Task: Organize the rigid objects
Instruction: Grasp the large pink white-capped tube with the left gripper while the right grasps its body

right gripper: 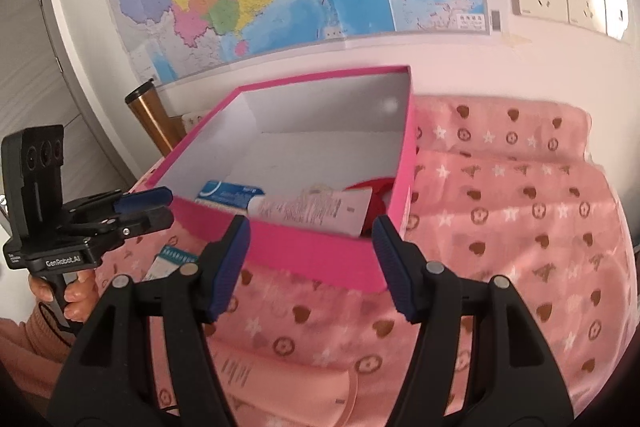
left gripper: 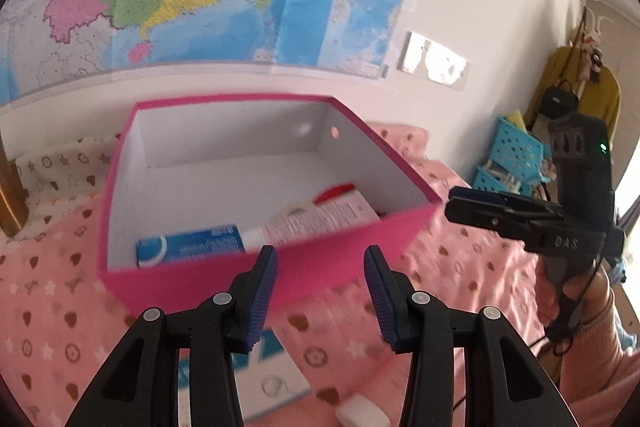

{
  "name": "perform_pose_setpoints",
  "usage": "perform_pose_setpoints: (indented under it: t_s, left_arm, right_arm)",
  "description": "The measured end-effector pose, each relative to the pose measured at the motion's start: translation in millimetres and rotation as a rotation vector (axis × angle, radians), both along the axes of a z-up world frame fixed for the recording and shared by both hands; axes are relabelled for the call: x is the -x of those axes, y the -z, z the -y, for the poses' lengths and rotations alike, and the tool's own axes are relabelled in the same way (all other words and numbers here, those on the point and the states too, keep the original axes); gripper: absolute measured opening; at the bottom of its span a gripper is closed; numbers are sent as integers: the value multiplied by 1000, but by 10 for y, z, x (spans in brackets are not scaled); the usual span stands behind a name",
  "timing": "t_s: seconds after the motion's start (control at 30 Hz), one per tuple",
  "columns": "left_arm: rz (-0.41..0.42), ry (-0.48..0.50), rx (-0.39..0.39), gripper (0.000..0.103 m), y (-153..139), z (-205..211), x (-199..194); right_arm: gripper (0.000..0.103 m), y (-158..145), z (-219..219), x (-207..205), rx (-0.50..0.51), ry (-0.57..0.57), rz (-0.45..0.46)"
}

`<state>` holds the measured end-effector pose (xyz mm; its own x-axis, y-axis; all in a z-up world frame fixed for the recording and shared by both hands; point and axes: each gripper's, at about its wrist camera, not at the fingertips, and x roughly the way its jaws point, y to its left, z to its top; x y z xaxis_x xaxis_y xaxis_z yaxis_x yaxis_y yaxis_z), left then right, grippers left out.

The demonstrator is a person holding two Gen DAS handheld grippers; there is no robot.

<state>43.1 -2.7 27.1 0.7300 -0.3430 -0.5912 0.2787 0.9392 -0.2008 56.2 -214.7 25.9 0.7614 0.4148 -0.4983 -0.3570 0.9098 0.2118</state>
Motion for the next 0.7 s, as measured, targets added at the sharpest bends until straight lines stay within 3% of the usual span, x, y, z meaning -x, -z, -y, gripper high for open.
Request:
perform_pose_setpoints:
  t_s: [0.37,0.7]
  left_arm:
    - [-106,55,-23,46,400,188,370]
    - [-188,41,-2,46,651,181,583]
  right_arm:
    - [65,616,131,252,-49,13,-171]
    - [65,877,223,441,-76,37,-234]
